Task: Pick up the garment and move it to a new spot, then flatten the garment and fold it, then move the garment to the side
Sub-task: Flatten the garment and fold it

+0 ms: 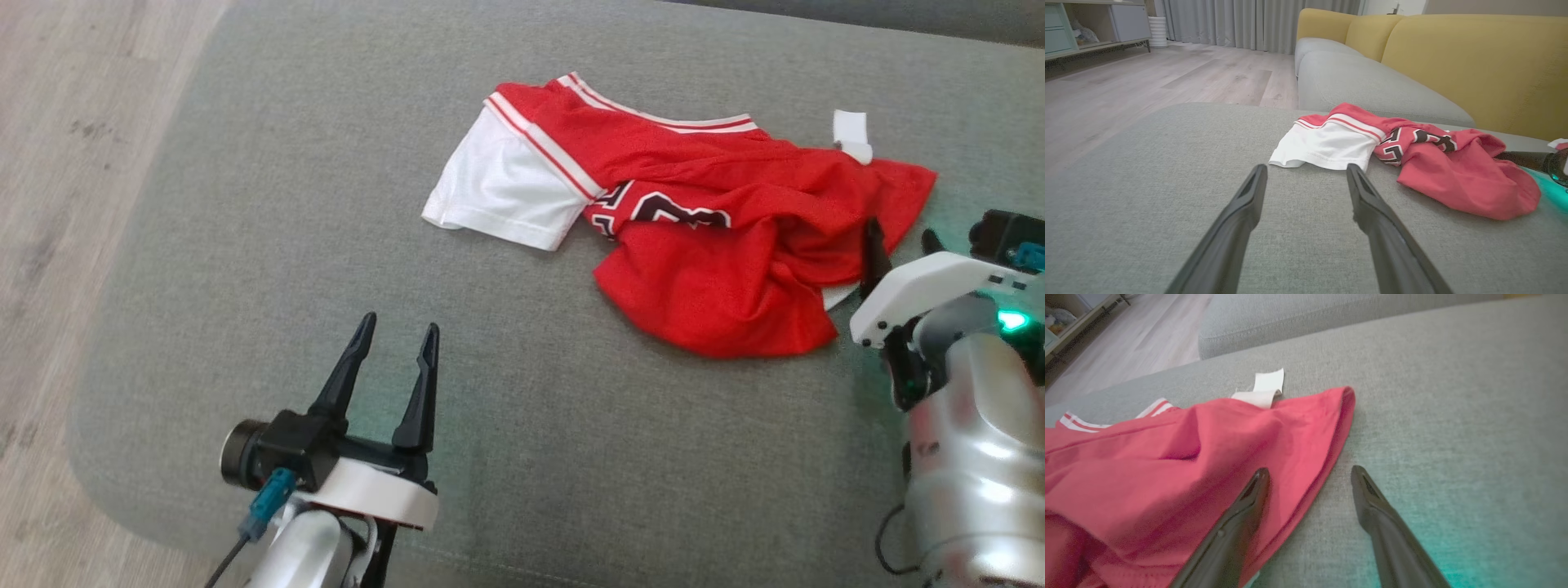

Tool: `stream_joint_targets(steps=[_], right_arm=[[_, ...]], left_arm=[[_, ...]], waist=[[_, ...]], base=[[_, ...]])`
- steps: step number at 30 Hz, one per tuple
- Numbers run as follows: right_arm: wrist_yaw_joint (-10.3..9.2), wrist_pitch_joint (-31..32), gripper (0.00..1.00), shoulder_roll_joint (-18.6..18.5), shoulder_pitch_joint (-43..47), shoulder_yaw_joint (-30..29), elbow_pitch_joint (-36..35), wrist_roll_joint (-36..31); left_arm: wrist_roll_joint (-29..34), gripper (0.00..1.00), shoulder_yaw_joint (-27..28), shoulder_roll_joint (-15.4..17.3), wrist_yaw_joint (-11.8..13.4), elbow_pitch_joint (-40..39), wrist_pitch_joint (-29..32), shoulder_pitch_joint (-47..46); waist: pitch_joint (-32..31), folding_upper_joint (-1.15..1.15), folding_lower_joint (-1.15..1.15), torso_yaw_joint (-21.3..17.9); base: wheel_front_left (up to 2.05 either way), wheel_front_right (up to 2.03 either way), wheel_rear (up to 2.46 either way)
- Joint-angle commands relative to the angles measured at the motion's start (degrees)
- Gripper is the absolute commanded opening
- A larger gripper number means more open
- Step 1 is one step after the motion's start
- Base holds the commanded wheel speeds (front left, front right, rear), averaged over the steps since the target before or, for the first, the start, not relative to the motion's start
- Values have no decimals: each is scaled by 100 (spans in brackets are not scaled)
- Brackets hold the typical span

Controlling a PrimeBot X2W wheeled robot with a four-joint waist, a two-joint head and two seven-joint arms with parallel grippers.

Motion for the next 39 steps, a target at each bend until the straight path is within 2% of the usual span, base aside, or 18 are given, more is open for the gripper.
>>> stream_joint_targets(steps=[1,3,4,5,12,14,17,21,30,35,39], right_arm=[[-10,-38,100,-2,-371,-5,183,-73],[-10,-107,97,-2,-505,-53,552,-66],[-10,-187,39,-2,-567,-51,702,-64],[-10,-308,0,-2,-622,-29,823,-71],[-10,-1556,0,-2,-960,487,1059,-140],[-10,-1663,0,-2,-1001,614,1004,-134],[-10,-1839,0,-2,-1101,1180,678,114],[-10,-1893,0,-2,-1060,2074,-199,632],[-10,-1760,0,-2,-1021,3516,-2048,1384],[-10,-1515,0,-2,-1346,4382,-2746,1810],[-10,-1415,0,-2,-1899,4863,-2989,2070]], left_arm=[[82,100,270,-1,-52,-124,-53,-230],[129,100,320,-35,-89,-96,-53,-234],[150,100,347,-50,-103,-85,-53,-233],[170,100,374,-63,-115,-74,-53,-230],[309,100,541,-111,-182,-14,-53,-133],[325,100,563,-117,-189,-9,-53,-107],[365,100,618,-133,-207,3,-53,-18],[413,100,669,-155,-224,18,-53,131],[461,100,728,-194,-204,-6,-53,531],[475,100,750,-183,-199,-5,-53,684],[489,100,733,-188,-185,-16,-53,779]], waist=[[31,0,-1,64],[16,0,-1,81],[5,0,-1,81],[-10,0,-1,76],[-296,0,-1,-59],[-358,0,-1,-85],[-563,0,-1,-154],[-873,0,-1,-218],[-1482,0,-1,-149],[-1703,0,-1,-91],[-1788,0,-1,-58]], base=[[0,0,0],[0,0,0],[0,0,0],[0,0,0],[0,0,0],[0,0,0],[0,0,0],[0,0,0],[0,0,0],[0,0,0],[0,0,0]])
